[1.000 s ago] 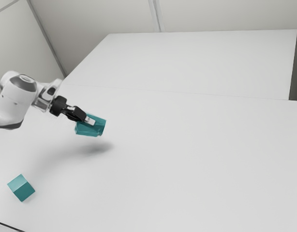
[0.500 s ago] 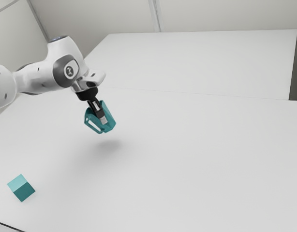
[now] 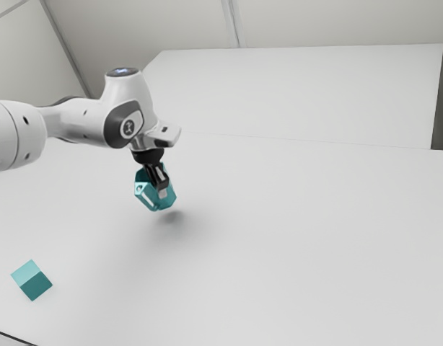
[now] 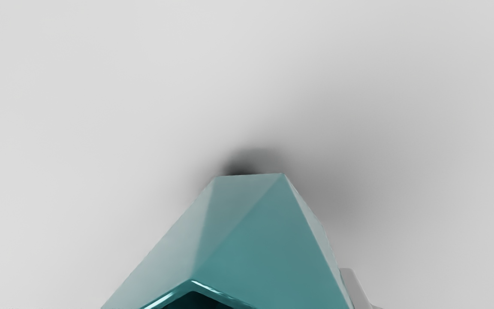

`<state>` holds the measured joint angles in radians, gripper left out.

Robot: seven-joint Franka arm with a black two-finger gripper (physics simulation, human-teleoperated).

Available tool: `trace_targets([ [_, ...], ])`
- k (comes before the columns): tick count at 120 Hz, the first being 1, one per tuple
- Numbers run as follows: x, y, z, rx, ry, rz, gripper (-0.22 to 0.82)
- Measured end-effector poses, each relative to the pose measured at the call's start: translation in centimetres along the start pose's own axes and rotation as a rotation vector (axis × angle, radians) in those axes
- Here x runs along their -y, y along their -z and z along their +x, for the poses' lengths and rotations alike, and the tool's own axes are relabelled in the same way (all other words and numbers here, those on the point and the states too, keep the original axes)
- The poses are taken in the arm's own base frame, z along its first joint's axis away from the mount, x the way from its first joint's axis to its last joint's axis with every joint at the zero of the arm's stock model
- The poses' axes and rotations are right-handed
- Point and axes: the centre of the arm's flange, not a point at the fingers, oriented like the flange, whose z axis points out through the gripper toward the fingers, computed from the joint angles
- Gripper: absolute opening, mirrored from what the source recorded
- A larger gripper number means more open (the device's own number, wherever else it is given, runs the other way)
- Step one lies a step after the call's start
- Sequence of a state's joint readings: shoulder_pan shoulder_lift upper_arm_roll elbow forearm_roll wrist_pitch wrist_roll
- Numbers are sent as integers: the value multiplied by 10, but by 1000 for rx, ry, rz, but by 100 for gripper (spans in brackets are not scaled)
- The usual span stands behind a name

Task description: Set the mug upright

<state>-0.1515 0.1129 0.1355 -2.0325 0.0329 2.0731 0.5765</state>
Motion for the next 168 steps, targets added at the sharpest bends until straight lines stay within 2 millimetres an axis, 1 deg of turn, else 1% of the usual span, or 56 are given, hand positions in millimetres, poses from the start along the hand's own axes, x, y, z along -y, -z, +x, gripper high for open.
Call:
trace_targets([
  [18,-6,-11,0,7,34,-1,-18],
  [39,-26,-16,11,6,39,1,-18],
  [55,-35,-24,13,10,50,2,-18],
  [78,-42,-37,17,27,60,16,-18],
  [105,-46,-51,22,38,77,23,-18],
  [125,-46,-54,23,41,90,32,-18],
  [131,-46,-55,23,42,95,31,-15],
  [151,-45,-57,23,43,105,26,2],
  [168,-45,-57,23,40,110,26,13],
])
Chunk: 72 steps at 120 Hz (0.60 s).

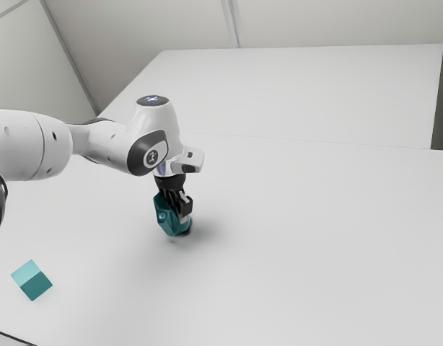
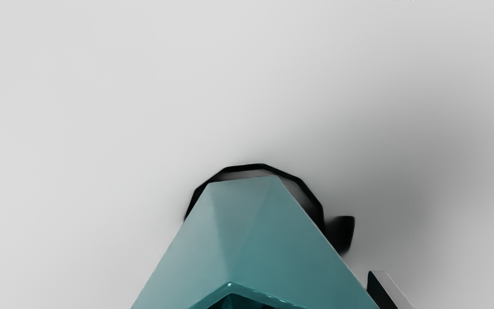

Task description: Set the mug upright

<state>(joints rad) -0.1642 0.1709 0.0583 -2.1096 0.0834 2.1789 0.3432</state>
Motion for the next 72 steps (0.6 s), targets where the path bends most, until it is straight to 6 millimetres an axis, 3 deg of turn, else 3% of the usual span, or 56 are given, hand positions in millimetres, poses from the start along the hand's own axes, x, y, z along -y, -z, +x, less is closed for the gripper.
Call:
trace_targets([
  [41,1,7,0,-13,6,4,28],
  [72,0,30,-1,-52,6,18,32],
])
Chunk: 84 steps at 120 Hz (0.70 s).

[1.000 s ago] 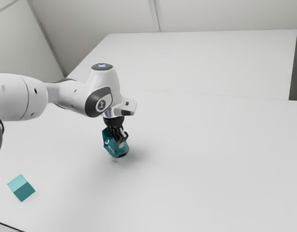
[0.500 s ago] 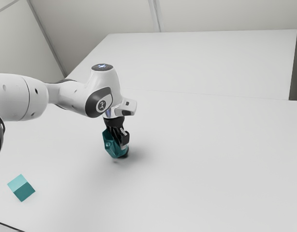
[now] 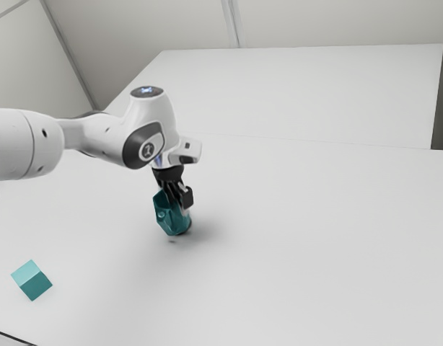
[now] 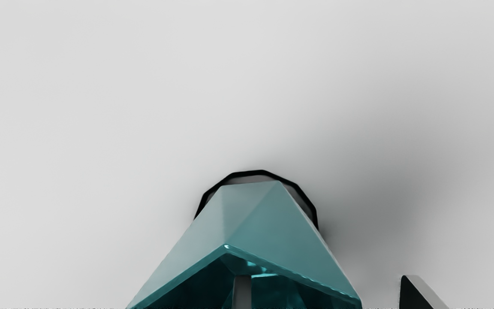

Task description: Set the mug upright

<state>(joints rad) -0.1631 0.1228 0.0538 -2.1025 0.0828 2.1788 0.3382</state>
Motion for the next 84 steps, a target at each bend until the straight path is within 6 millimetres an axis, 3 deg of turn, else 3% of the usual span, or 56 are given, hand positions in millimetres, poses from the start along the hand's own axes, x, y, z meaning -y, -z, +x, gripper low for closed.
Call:
trace_targets([
  [56,2,71,-5,-112,9,38,38],
  [69,8,99,3,-147,20,46,47],
  [84,24,140,28,-175,46,36,53],
])
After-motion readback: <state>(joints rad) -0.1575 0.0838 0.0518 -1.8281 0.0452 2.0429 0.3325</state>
